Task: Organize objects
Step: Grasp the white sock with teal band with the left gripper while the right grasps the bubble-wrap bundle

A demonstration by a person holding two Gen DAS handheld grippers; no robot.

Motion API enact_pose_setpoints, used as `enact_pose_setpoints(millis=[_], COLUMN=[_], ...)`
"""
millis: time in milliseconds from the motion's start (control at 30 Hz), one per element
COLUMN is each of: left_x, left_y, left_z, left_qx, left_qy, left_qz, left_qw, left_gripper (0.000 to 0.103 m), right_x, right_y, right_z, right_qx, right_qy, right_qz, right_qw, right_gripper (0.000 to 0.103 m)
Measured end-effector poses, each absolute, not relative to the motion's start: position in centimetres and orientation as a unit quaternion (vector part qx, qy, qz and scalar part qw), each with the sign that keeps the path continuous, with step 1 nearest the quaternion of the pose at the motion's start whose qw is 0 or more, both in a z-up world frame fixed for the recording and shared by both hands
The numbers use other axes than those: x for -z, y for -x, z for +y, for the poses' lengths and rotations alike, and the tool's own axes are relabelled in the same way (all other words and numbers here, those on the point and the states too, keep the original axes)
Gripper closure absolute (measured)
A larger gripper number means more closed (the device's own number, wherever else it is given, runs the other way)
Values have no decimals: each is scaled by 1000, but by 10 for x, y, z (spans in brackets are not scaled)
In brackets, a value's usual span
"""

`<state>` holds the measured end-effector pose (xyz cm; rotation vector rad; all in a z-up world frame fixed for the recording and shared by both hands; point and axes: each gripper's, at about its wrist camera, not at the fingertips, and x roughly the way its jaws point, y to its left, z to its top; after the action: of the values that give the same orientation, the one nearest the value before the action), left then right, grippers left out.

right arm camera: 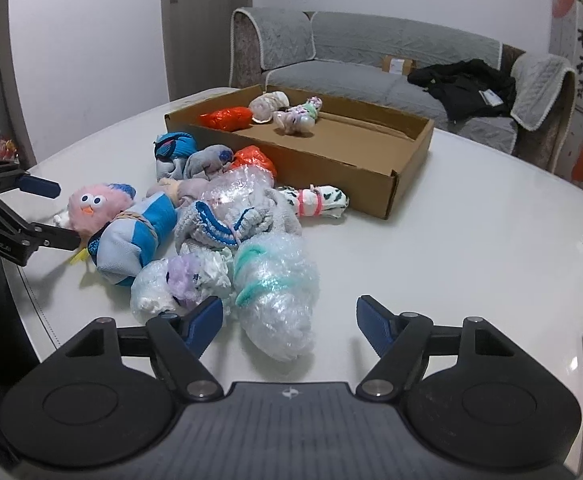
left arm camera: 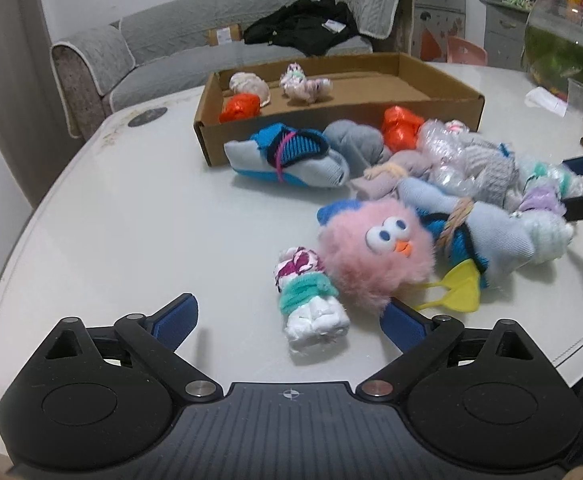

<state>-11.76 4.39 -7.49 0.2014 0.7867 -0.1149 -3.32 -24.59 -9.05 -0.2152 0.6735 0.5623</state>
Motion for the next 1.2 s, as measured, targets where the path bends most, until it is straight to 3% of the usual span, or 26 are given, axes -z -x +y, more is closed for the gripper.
enact_pose_setpoints(millis=[133,300,500,1200], left_x=[77,74,71,36], left_y=[113,110,108,102], left_z=[52,56,59,90], left_qx=[63,83,93,62], left_qy=[-82,-71,-66,-56], left_qz=[379,375,376,365], left_qw=[920,920,920,927], left_gripper=[11,40,66,67], right_x=[95,98,102,71], right_y=[35,34,32,21], right_z=[-248,-250,-256,-294], right_qx=[-280,-287,-288,-257], right_qy=[107,101,96,79], right_qz=[326,332,341,321], right_qw=[897,893,890,908], right_gripper=[50,58,66,68])
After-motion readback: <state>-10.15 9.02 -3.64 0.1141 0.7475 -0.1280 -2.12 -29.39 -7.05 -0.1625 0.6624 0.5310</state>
